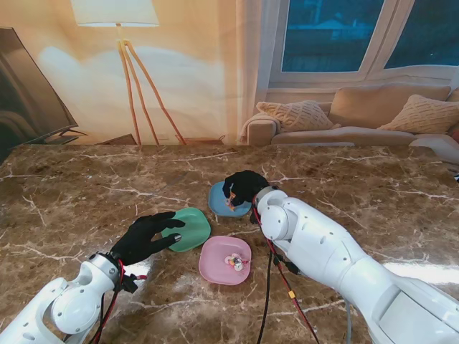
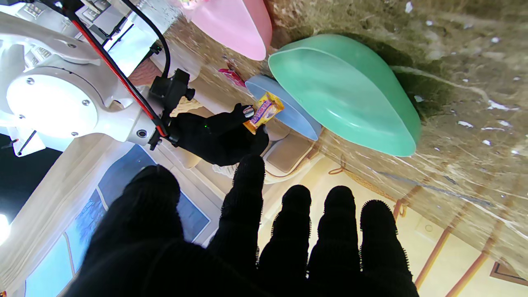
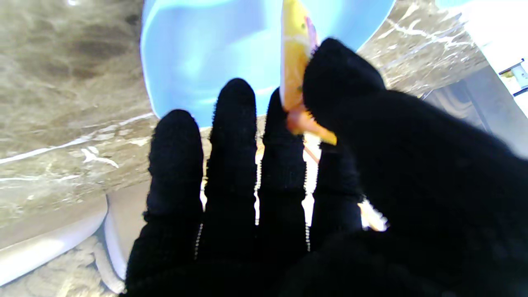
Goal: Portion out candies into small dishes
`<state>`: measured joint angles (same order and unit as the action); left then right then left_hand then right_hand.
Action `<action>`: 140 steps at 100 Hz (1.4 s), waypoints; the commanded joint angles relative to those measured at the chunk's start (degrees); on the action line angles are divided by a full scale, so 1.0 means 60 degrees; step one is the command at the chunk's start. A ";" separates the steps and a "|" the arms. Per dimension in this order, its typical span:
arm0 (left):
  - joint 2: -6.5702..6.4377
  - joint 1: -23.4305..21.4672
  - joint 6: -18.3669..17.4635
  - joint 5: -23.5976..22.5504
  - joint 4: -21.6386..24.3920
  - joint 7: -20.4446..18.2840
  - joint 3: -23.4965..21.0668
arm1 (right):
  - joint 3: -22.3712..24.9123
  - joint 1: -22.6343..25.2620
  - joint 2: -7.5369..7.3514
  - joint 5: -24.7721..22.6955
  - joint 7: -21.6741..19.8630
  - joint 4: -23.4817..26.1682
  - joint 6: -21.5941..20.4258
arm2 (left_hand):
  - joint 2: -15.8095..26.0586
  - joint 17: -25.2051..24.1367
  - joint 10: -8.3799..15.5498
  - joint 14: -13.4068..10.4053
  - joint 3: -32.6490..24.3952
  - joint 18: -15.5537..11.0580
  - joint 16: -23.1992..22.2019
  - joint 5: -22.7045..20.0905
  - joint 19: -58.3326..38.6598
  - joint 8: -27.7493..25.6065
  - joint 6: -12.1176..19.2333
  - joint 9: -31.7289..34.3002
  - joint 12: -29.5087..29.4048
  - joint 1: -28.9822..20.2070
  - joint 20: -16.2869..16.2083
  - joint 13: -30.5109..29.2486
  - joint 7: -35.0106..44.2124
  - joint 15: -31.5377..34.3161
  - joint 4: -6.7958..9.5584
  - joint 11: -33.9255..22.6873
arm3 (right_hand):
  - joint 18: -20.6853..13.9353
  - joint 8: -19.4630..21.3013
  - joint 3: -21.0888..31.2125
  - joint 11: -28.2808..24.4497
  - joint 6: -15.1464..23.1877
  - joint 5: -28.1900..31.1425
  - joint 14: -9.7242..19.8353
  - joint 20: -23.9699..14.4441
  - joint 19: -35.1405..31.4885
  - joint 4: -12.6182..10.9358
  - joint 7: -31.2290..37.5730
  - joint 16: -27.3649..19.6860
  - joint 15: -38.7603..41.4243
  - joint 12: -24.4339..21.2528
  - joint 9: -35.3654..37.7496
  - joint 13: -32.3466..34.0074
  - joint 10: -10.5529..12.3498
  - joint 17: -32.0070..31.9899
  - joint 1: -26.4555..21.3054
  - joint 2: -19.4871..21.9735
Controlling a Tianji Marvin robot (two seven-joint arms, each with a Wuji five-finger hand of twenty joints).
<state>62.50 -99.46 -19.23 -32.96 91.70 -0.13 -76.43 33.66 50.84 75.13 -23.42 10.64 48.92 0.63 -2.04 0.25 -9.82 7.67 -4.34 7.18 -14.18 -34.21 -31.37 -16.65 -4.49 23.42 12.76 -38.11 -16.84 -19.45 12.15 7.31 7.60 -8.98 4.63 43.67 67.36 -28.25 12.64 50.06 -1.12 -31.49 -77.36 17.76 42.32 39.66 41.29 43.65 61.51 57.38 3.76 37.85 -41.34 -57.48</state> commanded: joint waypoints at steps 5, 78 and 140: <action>-0.0012 -0.0069 0.0048 0.0014 0.0009 -0.0077 -0.0002 | 0.0134 0.0220 -0.0263 -0.0192 -0.0261 0.0405 0.0095 | 0.0246 -0.0104 0.0249 -0.0233 0.0156 -0.0112 0.0121 -0.0113 0.0231 -0.0115 0.0151 0.0047 -0.0048 -0.0115 0.0167 0.0032 0.0058 -0.0093 -0.0181 0.0003 | -0.0010 -0.1159 0.0614 0.0469 -0.0716 -0.0731 0.0416 -0.0173 0.0618 -0.1468 -0.2404 -0.0563 -0.0746 -0.1445 -0.1136 -0.0758 0.0014 -0.0590 0.0890 0.0324; 0.0001 -0.0039 -0.0002 -0.0051 -0.0037 0.0038 0.0055 | 0.1627 0.1113 -0.1751 -0.2764 -0.1836 0.2062 0.1296 | 0.0237 -0.0096 0.0266 -0.0251 0.0147 -0.0096 0.0118 -0.0111 0.0247 -0.0118 0.0153 0.0057 -0.0044 -0.0119 0.0175 0.0015 0.0069 -0.0085 -0.0176 -0.0005 | 0.0047 -0.2794 -0.0607 0.1119 -0.2506 -0.3217 0.0061 0.0184 0.3335 -0.1326 -0.3900 -0.2256 -0.2853 -0.3051 -0.4018 -0.2999 -0.0798 -0.2430 0.3173 0.1224; 0.0006 -0.0044 0.0000 -0.0075 -0.0042 0.0070 0.0033 | 0.0337 0.0437 -0.1177 -0.2389 -0.1088 0.0534 0.4353 | 0.0223 -0.0100 0.0258 -0.0263 0.0127 -0.0096 0.0118 -0.0127 0.0247 -0.0115 0.0143 0.0058 -0.0046 -0.0126 0.0174 0.0006 0.0073 -0.0080 -0.0173 -0.0014 | 0.0216 -0.2314 -0.1442 -0.1812 -0.3029 -0.2672 0.0028 0.0199 0.1186 -0.1232 -0.3041 0.0343 0.1465 0.0388 -0.3487 -0.2334 -0.0857 -0.1478 0.4624 0.2031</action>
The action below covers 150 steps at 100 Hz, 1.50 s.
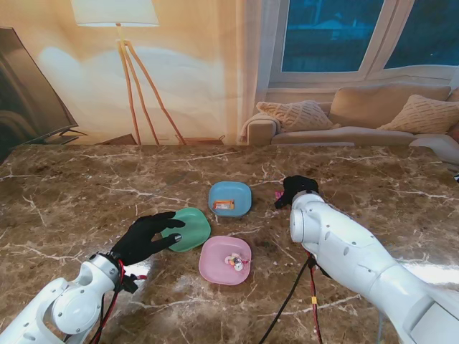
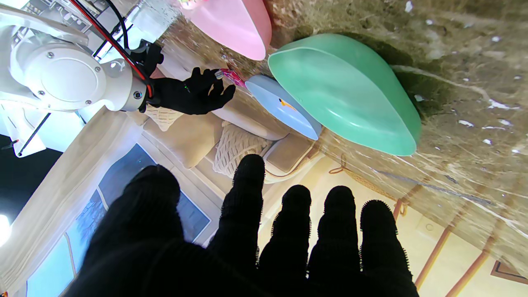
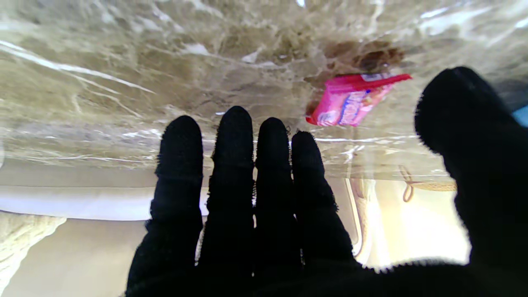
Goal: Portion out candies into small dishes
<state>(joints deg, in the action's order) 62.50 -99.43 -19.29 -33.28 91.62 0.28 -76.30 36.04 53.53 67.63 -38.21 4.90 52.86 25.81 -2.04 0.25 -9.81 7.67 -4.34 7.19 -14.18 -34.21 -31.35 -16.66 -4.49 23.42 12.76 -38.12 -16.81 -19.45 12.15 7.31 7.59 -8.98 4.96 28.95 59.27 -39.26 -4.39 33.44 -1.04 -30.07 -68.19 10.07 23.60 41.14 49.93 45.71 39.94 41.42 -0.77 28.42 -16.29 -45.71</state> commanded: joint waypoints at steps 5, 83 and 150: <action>0.0007 -0.0051 0.0008 -0.0027 -0.0030 0.0009 0.0005 | -0.0114 -0.0066 0.0135 0.0166 -0.0072 -0.0252 0.0210 | 0.0227 -0.0113 0.0253 -0.0253 0.0126 -0.0098 0.0119 -0.0138 0.0251 -0.0114 0.0149 0.0067 -0.0045 -0.0125 0.0172 0.0011 0.0078 -0.0083 -0.0172 -0.0016 | 0.0161 0.0205 -0.0105 0.0094 -0.0200 0.0099 -0.0028 -0.0019 -0.0350 0.0061 0.0125 0.0050 -0.0075 -0.0006 0.0086 0.0321 -0.0117 0.0095 0.0538 0.0157; 0.0005 -0.0060 0.0013 -0.0058 -0.0033 0.0014 -0.0039 | -0.1008 -0.0586 0.0311 0.0457 0.0132 -0.1383 -0.1449 | 0.0232 -0.0146 0.0253 -0.0244 0.0124 -0.0072 0.0119 -0.0140 0.0329 -0.0119 0.0143 0.0064 -0.0047 -0.0137 0.0212 0.0018 0.0083 -0.0092 -0.0177 -0.0011 | -0.0083 0.1785 0.1121 0.0608 0.1719 0.1716 0.0305 -0.0287 0.0663 0.0117 0.1432 -0.0137 -0.0877 -0.0624 -0.0346 -0.0679 0.0421 -0.0959 -0.1530 -0.1809; -0.0014 -0.0039 0.0003 -0.0048 -0.0043 -0.0078 -0.0006 | -0.1733 -0.0651 0.0621 0.0826 0.0648 -0.2735 -0.2375 | 0.0241 -0.0156 0.0252 -0.0264 0.0124 -0.0049 0.0118 -0.0181 0.0372 -0.0130 0.0160 0.0062 -0.0046 -0.0158 0.0233 0.0017 0.0103 -0.0093 -0.0180 -0.0006 | -0.0024 0.1551 0.0688 0.0749 0.3514 0.2984 0.0399 -0.0391 0.0918 0.1680 0.4722 -0.0704 -0.1504 -0.1012 0.0392 -0.0476 0.0667 -0.0843 -0.2986 -0.2347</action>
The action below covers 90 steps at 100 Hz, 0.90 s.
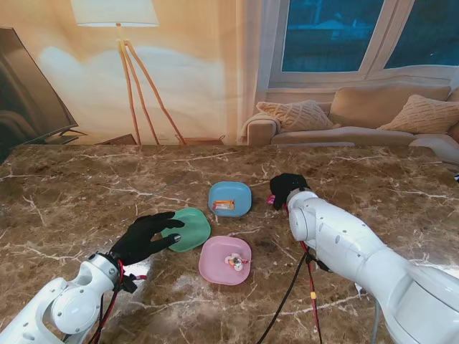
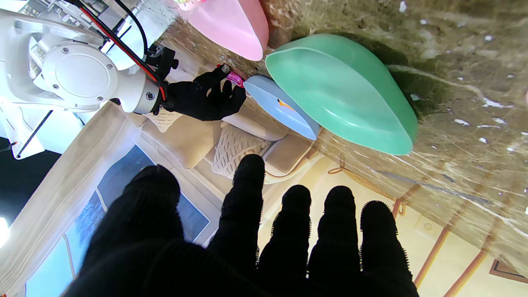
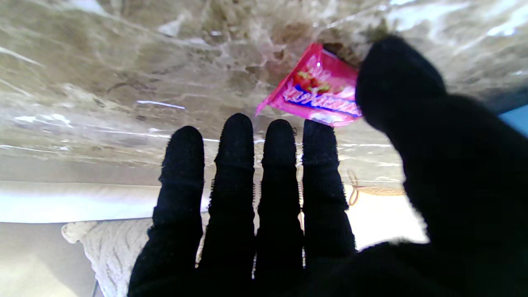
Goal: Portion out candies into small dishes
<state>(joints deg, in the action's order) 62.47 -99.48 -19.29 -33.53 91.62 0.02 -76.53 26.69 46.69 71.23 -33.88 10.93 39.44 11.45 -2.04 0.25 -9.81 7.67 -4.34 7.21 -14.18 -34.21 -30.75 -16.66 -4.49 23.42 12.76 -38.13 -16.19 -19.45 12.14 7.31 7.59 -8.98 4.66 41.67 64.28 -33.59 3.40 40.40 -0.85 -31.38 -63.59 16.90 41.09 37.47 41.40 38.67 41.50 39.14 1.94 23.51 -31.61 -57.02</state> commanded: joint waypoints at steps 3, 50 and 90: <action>-0.0011 -0.0030 0.0000 -0.0003 -0.0042 -0.0045 0.0034 | -0.0186 0.0497 0.0051 0.0140 -0.0314 -0.0572 0.0010 | 0.0240 -0.0154 0.0254 -0.0253 0.0125 -0.0048 0.0118 -0.0165 0.0274 -0.0129 0.0168 0.0061 -0.0046 -0.0156 0.0130 0.0019 0.0098 -0.0094 -0.0181 -0.0005 | -0.0003 0.0015 -0.0179 -0.0206 0.2502 0.1859 0.0378 -0.0165 0.0157 0.0550 0.2342 -0.0137 -0.0143 0.0163 0.0119 -0.0105 0.0218 0.0002 -0.0544 -0.0468; -0.0026 -0.0018 -0.0025 0.0023 -0.0038 -0.0126 0.0043 | 0.0038 0.0636 0.0363 0.0588 0.0336 -0.1195 -0.0638 | 0.0238 -0.0159 0.0251 -0.0240 0.0128 -0.0017 0.0120 -0.0173 0.0325 -0.0131 0.0155 0.0059 -0.0047 -0.0185 0.0155 0.0017 0.0096 -0.0100 -0.0187 -0.0002 | 0.0287 0.4144 0.0020 0.0988 0.2744 0.4304 0.0079 0.0542 -0.1077 0.0129 0.3727 -0.1362 -0.1569 0.0011 0.4487 0.4020 0.0488 0.2821 -0.2002 -0.0607; -0.0028 -0.0021 -0.0032 0.0028 -0.0040 -0.0136 0.0042 | 0.0441 0.0765 0.0351 0.0596 0.0891 -0.1240 -0.1209 | 0.0243 -0.0187 0.0253 -0.0245 0.0138 0.0009 0.0122 -0.0204 0.0388 -0.0150 0.0202 0.0048 -0.0050 -0.0181 0.0185 0.0031 0.0131 -0.0112 -0.0192 0.0007 | 0.0200 0.4391 0.0343 0.0410 0.2656 0.4530 -0.0144 0.0459 -0.2233 -0.0123 0.3489 -0.1097 0.0204 0.0547 0.5558 0.5281 0.0452 0.4171 -0.2423 -0.0309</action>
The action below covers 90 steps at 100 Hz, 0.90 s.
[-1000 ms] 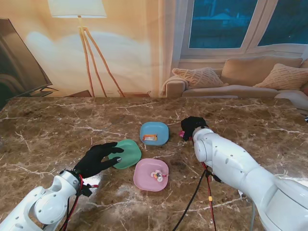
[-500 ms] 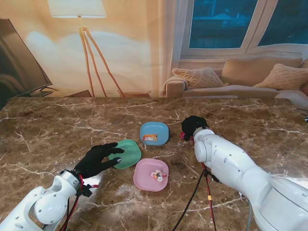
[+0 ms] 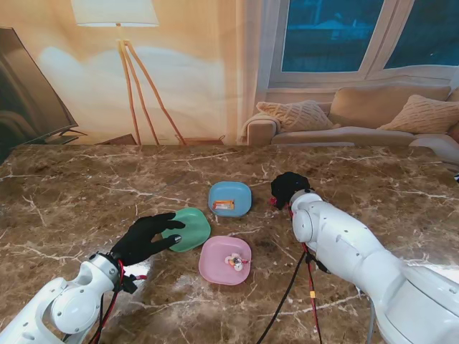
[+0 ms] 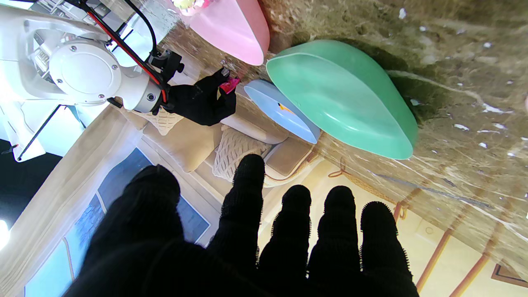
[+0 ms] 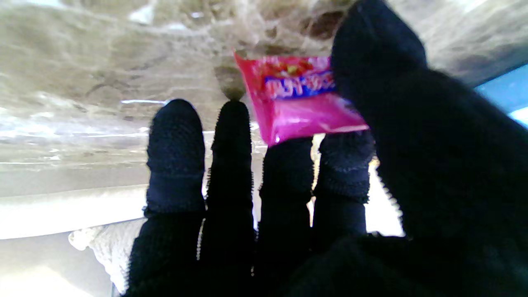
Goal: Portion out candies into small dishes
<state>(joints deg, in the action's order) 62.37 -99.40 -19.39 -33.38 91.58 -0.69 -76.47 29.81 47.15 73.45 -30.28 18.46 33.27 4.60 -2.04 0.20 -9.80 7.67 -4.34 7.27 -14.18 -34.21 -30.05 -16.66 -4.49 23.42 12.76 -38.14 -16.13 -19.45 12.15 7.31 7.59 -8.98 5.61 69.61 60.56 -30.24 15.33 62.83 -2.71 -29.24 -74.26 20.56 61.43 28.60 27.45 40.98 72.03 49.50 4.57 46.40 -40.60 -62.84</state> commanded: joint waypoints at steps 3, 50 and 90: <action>-0.0011 -0.0035 -0.0013 0.0003 -0.0033 -0.0016 0.0031 | 0.0018 0.0718 -0.0061 -0.0047 -0.0328 -0.0107 -0.0083 | 0.0240 -0.0182 0.0253 -0.0261 0.0139 -0.0001 0.0123 -0.0210 0.0279 -0.0153 0.0189 0.0043 -0.0051 -0.0180 0.0178 0.0037 0.0135 -0.0116 -0.0192 0.0010 | 0.0071 -0.0256 0.1023 -0.0112 0.0656 0.0790 0.0154 0.0132 -0.0456 -0.0730 0.0103 0.0327 0.2528 0.0101 0.0561 0.3628 0.0000 0.0475 -0.0946 0.0602; -0.0007 -0.0044 0.0006 -0.0002 -0.0024 -0.0001 0.0026 | 0.2531 0.2052 -0.0847 -0.1102 -0.0336 0.3276 0.0169 | 0.0231 -0.0195 0.0248 -0.0256 0.0136 -0.0008 0.0126 -0.0294 0.0336 -0.0195 0.0231 0.0026 -0.0049 -0.0188 0.0206 0.0063 0.0203 -0.0131 -0.0192 0.0018 | 0.0253 -0.0473 0.1066 0.0249 0.0516 0.1049 -0.0376 0.0273 -0.0695 -0.0833 -0.0180 -0.0009 0.2976 -0.0877 0.1240 0.4131 -0.0352 0.1665 -0.1308 0.0589; 0.0002 -0.0071 0.0012 -0.0048 -0.0020 0.0063 -0.0028 | 0.3146 0.2488 -0.0890 -0.1383 -0.0337 0.5357 -0.0176 | 0.0230 -0.0191 0.0241 -0.0256 0.0134 -0.0006 0.0124 -0.0273 0.0347 -0.0192 0.0215 0.0035 -0.0047 -0.0187 0.0210 0.0052 0.0183 -0.0127 -0.0191 0.0016 | 0.0243 -0.0584 0.1116 0.0193 0.0492 0.0928 -0.0346 0.0275 -0.0642 -0.0831 -0.0337 -0.0154 0.3147 -0.0958 0.1215 0.4089 -0.0381 0.1624 -0.1152 0.0682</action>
<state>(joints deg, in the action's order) 62.37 -99.47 -19.39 -33.55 91.60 -0.47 -76.62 49.25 62.60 67.21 -39.12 16.73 64.39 3.66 -2.04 -0.02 -9.80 7.60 -4.34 7.30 -14.17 -35.64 -29.44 -16.71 -4.46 23.42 12.76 -38.14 -15.93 -19.45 12.75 7.30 7.59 -8.98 7.52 69.53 62.37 -28.03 15.92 64.56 -2.78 -28.61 -76.31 18.30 59.78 28.12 44.29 35.70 76.23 70.98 1.83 55.28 -43.19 -62.71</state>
